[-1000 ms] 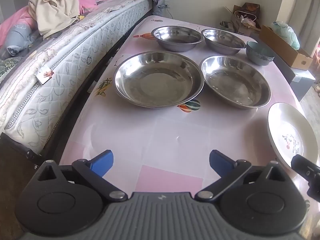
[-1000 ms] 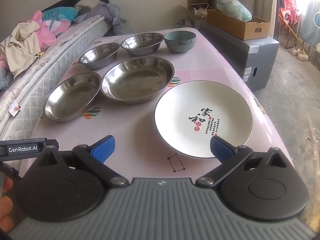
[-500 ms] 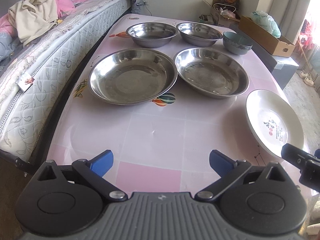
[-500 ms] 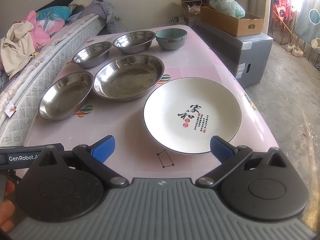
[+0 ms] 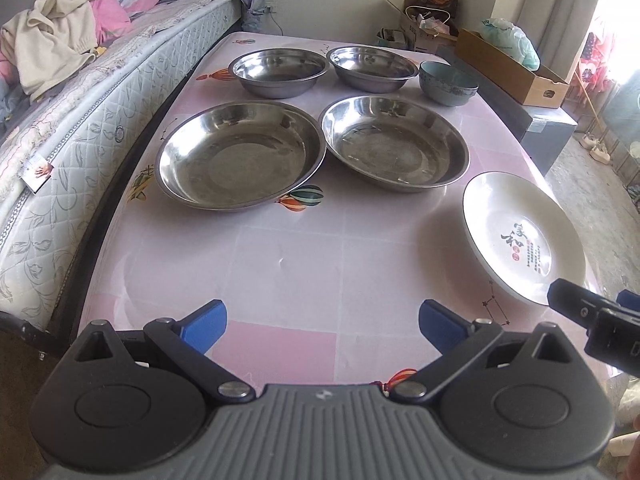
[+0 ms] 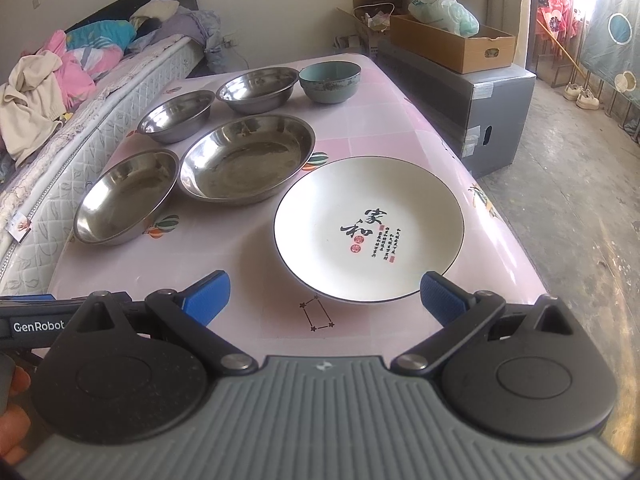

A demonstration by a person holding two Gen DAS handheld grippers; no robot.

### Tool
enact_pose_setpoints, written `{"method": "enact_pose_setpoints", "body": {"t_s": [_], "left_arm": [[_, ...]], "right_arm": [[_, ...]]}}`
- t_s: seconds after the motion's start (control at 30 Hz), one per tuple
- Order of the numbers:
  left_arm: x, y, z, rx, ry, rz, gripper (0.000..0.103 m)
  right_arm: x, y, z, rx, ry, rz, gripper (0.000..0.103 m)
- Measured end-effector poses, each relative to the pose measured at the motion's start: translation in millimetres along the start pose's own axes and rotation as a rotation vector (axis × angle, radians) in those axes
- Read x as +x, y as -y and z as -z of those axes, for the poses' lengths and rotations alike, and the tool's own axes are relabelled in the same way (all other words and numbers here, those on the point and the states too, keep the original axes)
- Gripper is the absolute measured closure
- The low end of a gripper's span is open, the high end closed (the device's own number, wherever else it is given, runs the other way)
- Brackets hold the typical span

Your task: Organize plates and bowls

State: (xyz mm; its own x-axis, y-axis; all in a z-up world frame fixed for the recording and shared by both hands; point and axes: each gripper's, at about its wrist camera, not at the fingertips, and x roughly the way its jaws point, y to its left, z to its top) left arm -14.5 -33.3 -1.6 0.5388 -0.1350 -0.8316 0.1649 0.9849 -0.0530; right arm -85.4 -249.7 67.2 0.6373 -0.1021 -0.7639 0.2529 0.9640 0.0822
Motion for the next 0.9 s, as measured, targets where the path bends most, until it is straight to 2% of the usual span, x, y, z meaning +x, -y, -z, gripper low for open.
{"method": "enact_pose_setpoints", "body": {"t_s": [0.9], "left_arm": [[1.8,-2.8,4.2,-0.008,-0.013,0.004,0.0]], "right_arm": [[5.0,-6.2,2.3,-0.028,-0.037,-0.014,0.001]]}}
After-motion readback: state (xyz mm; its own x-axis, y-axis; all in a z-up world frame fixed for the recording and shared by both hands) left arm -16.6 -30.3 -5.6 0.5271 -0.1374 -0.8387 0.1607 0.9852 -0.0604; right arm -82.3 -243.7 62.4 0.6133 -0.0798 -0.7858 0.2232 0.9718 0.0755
